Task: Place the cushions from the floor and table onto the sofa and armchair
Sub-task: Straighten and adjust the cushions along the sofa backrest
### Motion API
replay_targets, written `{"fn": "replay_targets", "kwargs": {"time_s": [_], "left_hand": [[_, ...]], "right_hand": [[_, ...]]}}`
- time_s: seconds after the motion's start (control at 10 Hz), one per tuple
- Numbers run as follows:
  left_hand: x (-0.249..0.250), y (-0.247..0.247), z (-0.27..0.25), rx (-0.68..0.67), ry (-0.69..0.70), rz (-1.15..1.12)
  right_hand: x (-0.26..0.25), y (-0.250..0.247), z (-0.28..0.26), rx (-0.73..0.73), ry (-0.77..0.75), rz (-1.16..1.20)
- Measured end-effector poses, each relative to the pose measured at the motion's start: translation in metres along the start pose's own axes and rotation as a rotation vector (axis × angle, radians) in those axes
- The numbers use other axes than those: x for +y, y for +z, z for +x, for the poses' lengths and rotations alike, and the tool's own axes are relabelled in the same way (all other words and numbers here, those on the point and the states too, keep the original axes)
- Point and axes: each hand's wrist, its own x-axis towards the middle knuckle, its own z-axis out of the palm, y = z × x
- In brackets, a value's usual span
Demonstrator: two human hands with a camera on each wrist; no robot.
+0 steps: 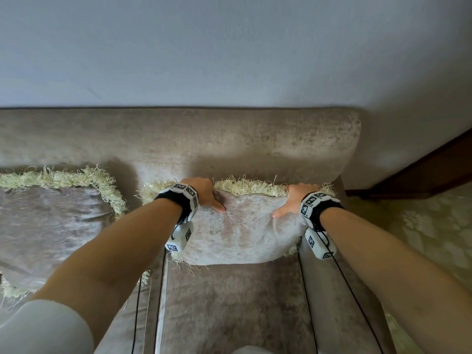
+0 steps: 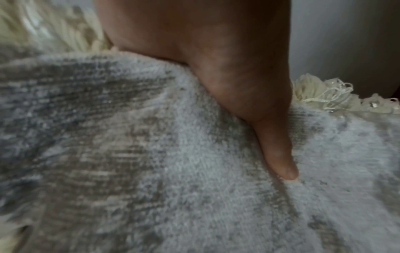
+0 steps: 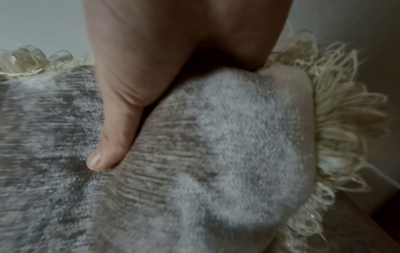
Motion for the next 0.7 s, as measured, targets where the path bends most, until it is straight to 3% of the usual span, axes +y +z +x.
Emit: {"fn": "replay_targets", "kwargs": {"time_s": [0.1, 0.3, 0.5, 0.7], "left_hand": [[0.001, 0.008, 0.002, 0.104, -0.019, 0.119], [-0.006, 0.015, 0.008, 0.276, -0.082, 0.068], [-0.010, 0.017, -0.013, 0.383, -0.207, 0.019], [-0.014, 0.018, -0.062, 0.548, -0.248, -0.186]], "right_hand": [[0.000, 0.008, 0.009, 0.081, 0.044, 0.003], [-0.005, 0.009, 0.017, 0.216, 0.108, 0.004], [-0.007, 0.008, 0.008, 0.302, 0.059, 0.050], [-0.010, -0.003, -0.016, 0.435, -0.064, 0.213]]}}
